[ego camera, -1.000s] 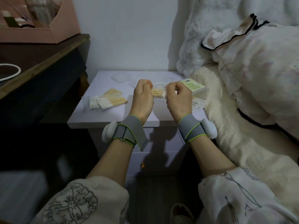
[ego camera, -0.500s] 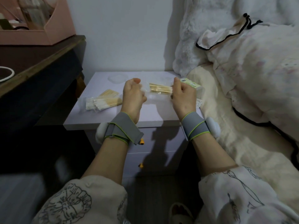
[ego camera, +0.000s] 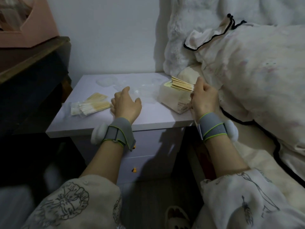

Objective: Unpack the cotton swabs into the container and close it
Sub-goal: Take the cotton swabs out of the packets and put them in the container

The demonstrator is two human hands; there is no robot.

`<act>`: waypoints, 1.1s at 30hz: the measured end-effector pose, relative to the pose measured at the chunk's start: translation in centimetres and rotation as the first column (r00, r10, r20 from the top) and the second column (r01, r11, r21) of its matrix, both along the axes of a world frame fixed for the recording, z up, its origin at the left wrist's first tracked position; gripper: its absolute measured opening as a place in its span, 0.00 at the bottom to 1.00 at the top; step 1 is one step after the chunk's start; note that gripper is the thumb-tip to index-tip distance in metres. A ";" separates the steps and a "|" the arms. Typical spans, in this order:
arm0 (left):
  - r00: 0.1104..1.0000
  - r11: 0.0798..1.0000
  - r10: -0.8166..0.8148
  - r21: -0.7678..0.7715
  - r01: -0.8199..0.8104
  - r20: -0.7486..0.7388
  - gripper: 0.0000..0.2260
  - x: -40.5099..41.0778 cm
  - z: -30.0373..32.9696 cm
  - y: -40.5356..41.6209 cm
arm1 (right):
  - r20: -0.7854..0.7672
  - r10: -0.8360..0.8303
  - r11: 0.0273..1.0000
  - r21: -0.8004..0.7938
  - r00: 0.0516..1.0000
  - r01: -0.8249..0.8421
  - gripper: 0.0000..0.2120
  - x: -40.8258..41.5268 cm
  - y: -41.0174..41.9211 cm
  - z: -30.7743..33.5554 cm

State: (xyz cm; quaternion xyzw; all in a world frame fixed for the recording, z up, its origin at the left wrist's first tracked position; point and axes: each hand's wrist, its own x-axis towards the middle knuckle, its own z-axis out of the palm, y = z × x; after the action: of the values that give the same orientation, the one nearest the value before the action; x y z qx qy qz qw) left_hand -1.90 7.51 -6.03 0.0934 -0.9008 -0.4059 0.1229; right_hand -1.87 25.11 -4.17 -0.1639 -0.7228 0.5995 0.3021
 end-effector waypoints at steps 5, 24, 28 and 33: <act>0.958 0.973 -0.159 -0.203 0.111 -0.237 0.25 0.7 1.5 3.1 | 0.016 -0.102 0.995 -0.013 0.995 0.102 0.25 0.5 2.7 -0.8; 0.910 0.919 -0.365 0.080 0.386 -0.197 0.31 0.4 1.1 6.8 | 0.082 -0.179 0.959 0.236 0.980 0.155 0.19 1.6 3.5 -0.5; 0.904 0.916 -0.363 0.094 0.391 -0.226 0.31 1.1 1.3 7.1 | 0.061 -0.237 0.859 0.479 0.970 0.180 0.20 1.4 2.5 -0.4; 0.908 0.915 -0.336 0.144 0.378 -0.249 0.29 1.4 1.5 6.6 | 0.124 -0.215 0.802 0.589 0.969 0.102 0.26 1.2 1.0 0.1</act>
State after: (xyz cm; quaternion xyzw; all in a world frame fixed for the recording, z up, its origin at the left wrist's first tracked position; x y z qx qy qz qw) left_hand -0.53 14.13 -4.49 -0.1075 -0.8408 -0.5130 0.1353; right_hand -0.66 26.11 -4.06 -0.1792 -0.8790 0.3063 0.3184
